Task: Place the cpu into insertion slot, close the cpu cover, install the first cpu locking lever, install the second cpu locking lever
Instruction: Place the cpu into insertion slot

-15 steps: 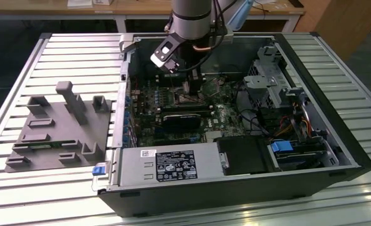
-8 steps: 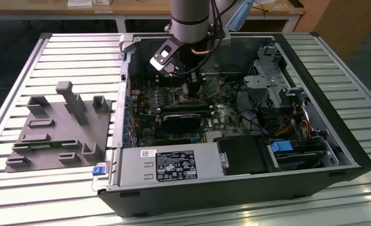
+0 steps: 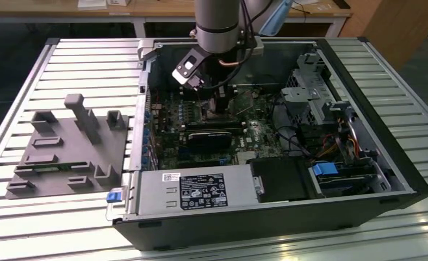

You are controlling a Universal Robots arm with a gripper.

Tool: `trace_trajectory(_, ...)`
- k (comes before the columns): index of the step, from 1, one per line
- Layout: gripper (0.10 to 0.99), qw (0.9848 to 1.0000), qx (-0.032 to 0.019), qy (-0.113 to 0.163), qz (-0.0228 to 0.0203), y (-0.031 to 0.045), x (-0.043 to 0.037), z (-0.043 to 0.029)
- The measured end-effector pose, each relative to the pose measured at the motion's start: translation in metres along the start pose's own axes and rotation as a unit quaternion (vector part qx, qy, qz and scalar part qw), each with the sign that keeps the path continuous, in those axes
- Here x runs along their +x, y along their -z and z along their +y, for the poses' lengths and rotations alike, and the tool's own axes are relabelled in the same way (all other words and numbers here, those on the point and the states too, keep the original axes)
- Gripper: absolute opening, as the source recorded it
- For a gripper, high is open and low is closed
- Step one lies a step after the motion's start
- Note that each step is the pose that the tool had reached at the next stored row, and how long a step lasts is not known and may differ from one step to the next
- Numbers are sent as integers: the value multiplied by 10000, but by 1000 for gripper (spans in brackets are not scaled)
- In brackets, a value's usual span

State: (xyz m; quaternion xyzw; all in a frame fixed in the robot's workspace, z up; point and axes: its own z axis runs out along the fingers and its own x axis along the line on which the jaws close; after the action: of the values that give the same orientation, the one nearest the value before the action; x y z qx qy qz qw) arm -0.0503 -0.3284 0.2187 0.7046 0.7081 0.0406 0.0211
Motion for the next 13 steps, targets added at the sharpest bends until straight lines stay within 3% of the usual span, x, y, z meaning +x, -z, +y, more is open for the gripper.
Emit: trace_trajectory(13, 537, 10000, 0, 0, 0, -121, 2, -11)
